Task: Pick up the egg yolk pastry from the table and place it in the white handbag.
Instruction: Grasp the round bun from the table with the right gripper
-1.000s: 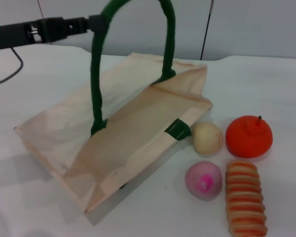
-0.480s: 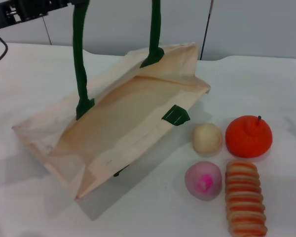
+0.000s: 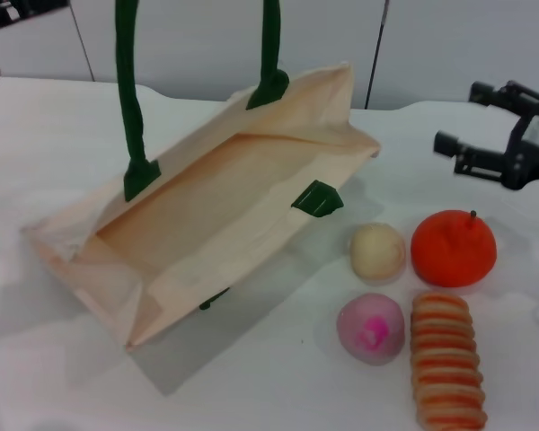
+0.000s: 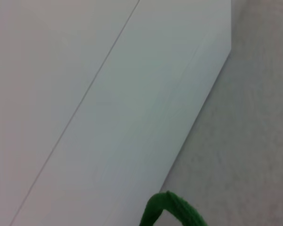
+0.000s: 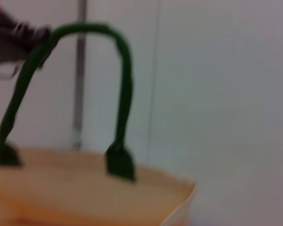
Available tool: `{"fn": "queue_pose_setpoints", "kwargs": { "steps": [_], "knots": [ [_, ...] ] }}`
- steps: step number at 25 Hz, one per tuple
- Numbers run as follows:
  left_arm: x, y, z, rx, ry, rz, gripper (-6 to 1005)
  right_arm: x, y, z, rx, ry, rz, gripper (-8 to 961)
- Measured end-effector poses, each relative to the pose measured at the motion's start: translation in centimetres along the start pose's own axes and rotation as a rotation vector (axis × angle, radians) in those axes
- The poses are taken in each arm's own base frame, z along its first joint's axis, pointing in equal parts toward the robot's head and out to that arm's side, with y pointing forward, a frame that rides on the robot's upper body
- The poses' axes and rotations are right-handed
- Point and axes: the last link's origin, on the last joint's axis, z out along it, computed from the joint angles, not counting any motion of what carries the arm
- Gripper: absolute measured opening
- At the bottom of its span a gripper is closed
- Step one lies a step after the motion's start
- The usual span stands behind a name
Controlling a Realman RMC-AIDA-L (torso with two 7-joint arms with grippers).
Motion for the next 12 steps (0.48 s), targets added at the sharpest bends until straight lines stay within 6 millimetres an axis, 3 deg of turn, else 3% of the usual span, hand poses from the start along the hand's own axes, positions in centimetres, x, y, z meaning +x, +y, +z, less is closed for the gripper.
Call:
{"fn": "queue_pose_setpoints", "kwargs": {
  "steps": [12],
  "knots": [
    [1.2, 0.0, -0.6, 0.028, 0.042, 0.02, 100, -0.4, 0.2, 2.5, -0.176, 0.316, -0.037, 872]
  ]
}}
